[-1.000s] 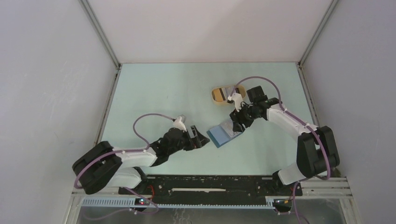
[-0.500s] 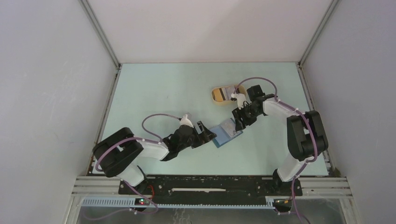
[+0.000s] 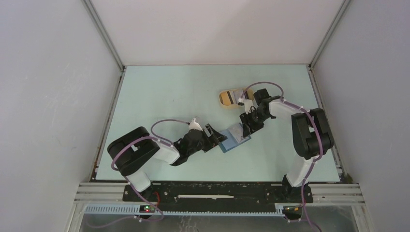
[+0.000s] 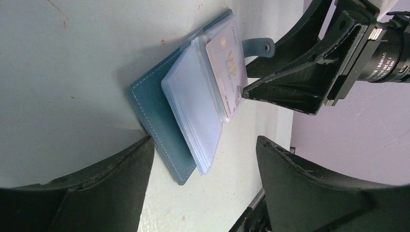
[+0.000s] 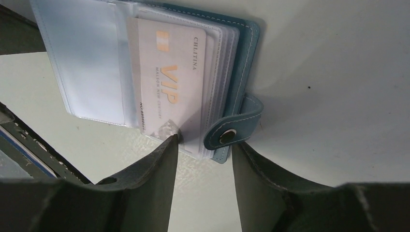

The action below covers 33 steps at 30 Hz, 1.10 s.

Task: Put the credit cards into the card holder
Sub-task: Close the card holder at the center of the board.

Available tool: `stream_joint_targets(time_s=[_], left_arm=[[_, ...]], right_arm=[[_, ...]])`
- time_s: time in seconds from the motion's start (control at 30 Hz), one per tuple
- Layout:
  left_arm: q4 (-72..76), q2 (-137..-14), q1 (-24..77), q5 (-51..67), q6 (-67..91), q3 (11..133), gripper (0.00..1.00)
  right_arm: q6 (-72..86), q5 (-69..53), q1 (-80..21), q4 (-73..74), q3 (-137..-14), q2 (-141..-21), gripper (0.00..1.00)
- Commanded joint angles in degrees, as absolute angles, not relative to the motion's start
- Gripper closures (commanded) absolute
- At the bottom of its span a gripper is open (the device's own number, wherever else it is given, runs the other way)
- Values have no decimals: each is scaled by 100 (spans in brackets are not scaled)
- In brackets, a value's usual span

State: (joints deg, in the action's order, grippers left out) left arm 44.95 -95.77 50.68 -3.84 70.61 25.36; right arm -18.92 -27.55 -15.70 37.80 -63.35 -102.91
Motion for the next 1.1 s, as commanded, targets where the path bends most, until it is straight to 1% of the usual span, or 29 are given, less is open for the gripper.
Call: stream_joint_targets(time_s=[0.0,0.2,0.53,0.73,1.07], left_arm=[[4268,-9710,5106,-424,7082,2588,17],[4934,-9712,5081,-196,6987,2562,17],[6244,-9567,5036,230,6822,2336,22],[6333,-9554,5022,379,6676,2479,23],[6126,-9982,4869,695,6510,3000,26]], right_arm=[[-1837,-2933,-1555,3993,-6554,-10450,48],[-1888,-3055,-1597,4133,-6602,-10567,52],[-1907,-3301,-1659,4253,-6647,-10607,53],[-1898,-3481,-1670,4315,-6673,-10617,53],[-1918,-3857,-1653,4391,-6688,-10574,52]])
